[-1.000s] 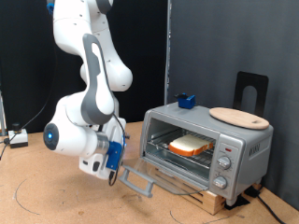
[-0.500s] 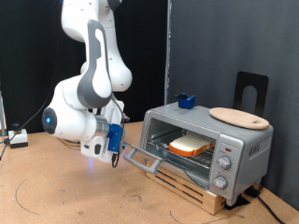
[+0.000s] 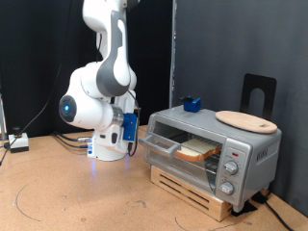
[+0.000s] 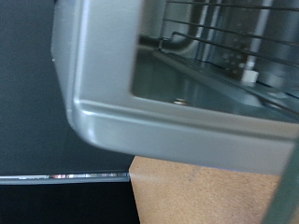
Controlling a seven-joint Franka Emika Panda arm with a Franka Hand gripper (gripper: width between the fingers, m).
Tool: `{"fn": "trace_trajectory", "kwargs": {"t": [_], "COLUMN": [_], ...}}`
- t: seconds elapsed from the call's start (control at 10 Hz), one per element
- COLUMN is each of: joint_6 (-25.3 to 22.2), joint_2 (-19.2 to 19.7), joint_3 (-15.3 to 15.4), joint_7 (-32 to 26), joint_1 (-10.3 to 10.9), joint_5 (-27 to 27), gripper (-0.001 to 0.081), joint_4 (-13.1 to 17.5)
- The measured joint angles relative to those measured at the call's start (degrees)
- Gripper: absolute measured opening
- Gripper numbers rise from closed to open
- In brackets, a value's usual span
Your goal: Make a piece of toast with the oven
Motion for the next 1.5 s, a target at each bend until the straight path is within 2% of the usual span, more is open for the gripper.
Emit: {"fn": "trace_trajectory", "kwargs": {"t": [0.4,0.7,0.9,1.1,1.2,1.4,1.5], "joint_6": [-4.57,-4.92,0.41,5.49,5.78,5.75,5.75], "joint_2": [-11.16,-15.87,-15.66,-13.15,-9.38,-9.36,-7.93], "joint_3": [0.00,-0.09,-0.10,-0.05,0.01,0.01,-0.04], "joint_7": [-0.74,0.06,2.51,5.24,6.67,5.96,5.86], "joint_1": [3.04,3.24,1.36,-0.86,-1.88,-1.87,-2.25], "joint_5": [5.72,6.19,6.86,8.42,8.33,7.83,7.31], "gripper": [0.0809,0.0809,0.0809,0.0809,0.0809,0.0809,0.0809], "joint_4": [-4.99,-7.16,-7.19,-5.85,-4.13,-4.00,-2.70]}}
